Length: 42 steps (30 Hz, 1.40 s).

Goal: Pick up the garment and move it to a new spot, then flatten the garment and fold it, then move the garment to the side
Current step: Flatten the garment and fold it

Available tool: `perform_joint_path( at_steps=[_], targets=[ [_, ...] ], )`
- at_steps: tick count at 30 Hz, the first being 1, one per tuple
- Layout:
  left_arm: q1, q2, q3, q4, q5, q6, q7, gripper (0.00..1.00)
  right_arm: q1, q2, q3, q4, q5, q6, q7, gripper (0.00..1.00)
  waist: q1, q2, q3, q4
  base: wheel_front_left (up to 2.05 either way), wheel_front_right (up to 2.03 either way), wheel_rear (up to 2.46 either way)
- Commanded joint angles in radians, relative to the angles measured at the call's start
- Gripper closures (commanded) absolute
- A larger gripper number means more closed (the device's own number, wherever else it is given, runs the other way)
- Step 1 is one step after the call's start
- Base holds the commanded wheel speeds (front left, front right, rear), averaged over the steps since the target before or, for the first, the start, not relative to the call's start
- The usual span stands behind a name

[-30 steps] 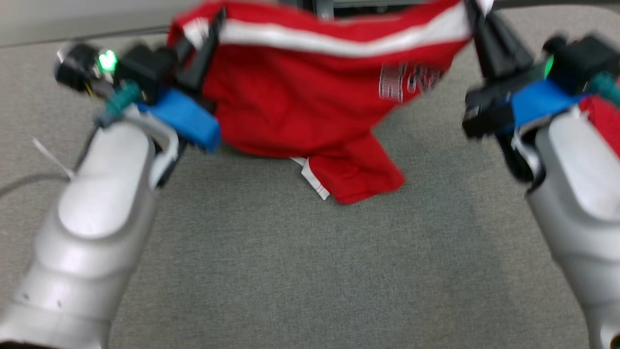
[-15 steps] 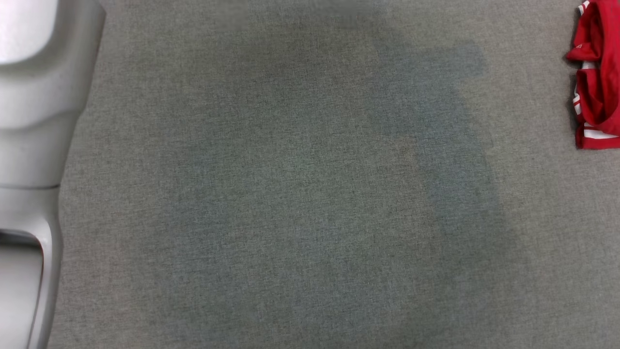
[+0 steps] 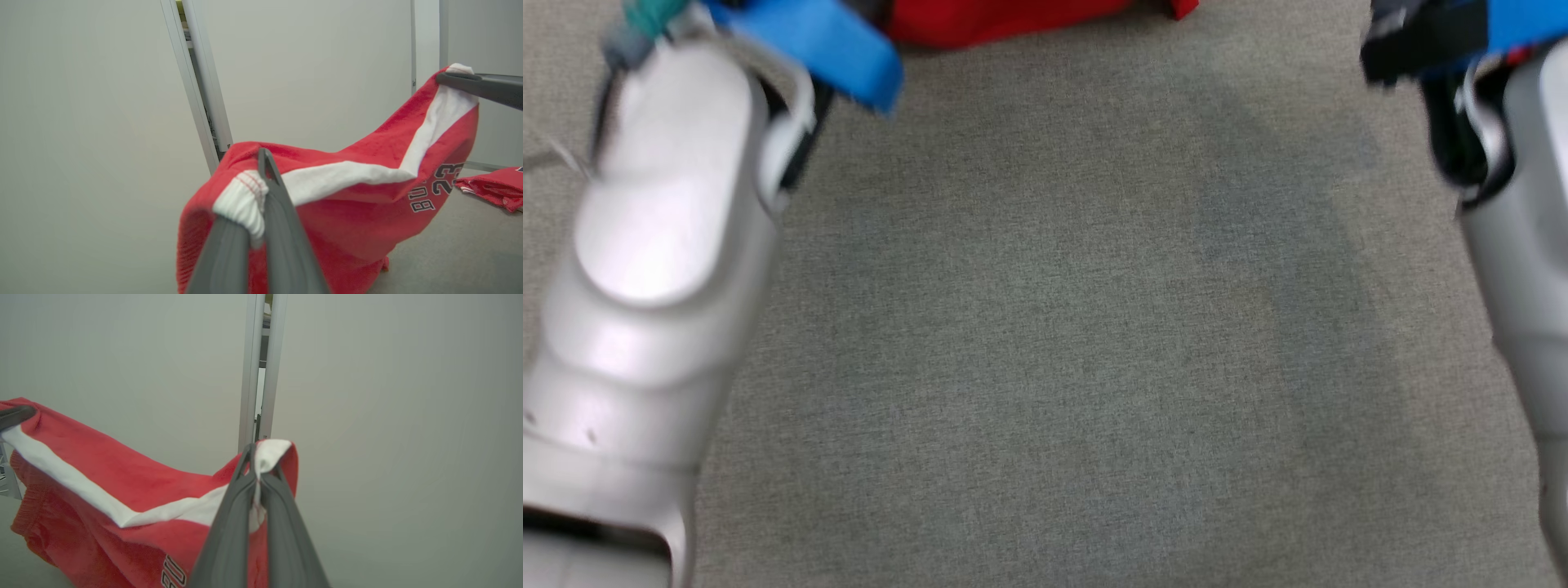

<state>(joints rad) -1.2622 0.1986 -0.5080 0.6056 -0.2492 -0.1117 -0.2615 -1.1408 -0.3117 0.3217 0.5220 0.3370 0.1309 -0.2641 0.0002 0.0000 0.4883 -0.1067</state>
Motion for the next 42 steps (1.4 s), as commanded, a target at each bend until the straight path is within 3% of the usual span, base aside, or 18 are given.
perform_joint_path(
  at_steps=[1, 10, 15, 19, 30, 42],
  targets=[
    [0.097, 0.005, 0.009, -0.058, -0.008, 0.014, -0.004, 1.00, 0.086, -0.013, -0.005, -0.027, 0.010, 0.000, 0.000, 1.00, -0.0002, 0.0000, -0.012, 0.006, 0.00, 0.00, 0.00],
    [0.580, 0.028, 0.028, -0.272, -0.040, 0.057, -0.004, 1.00, 0.473, -0.037, 0.001, -0.149, 0.031, 0.000, 0.000, 1.00, -0.0002, 0.0000, -0.096, 0.022, 0.00, 0.00, 0.00],
    [0.774, 0.019, 0.009, -0.323, -0.048, 0.056, -0.004, 1.00, 0.659, -0.055, -0.013, -0.215, 0.050, 0.000, 0.000, 1.00, -0.0002, 0.0000, -0.144, 0.043, 0.00, 0.00, 0.00],
    [0.872, -0.001, -0.008, -0.329, -0.045, 0.059, -0.004, 1.00, 0.791, -0.061, -0.045, -0.254, 0.060, 0.000, 0.000, 1.00, -0.0002, 0.0000, -0.181, 0.058, 0.00, 0.00, 0.00],
    [1.101, -0.042, -0.003, -0.329, -0.065, 0.053, -0.004, 1.00, 1.084, -0.004, -0.098, -0.315, 0.071, 0.000, 0.000, 1.00, -0.0002, 0.0000, -0.301, 0.066, 0.00, 0.00, 0.00],
    [1.183, -0.060, -0.018, -0.329, -0.052, 0.032, -0.005, 1.00, 1.193, 0.012, -0.147, -0.335, 0.060, 0.000, 0.000, 1.00, -0.0002, 0.0000, -0.333, 0.074, 0.00, 0.00, 0.00]
  ],
)
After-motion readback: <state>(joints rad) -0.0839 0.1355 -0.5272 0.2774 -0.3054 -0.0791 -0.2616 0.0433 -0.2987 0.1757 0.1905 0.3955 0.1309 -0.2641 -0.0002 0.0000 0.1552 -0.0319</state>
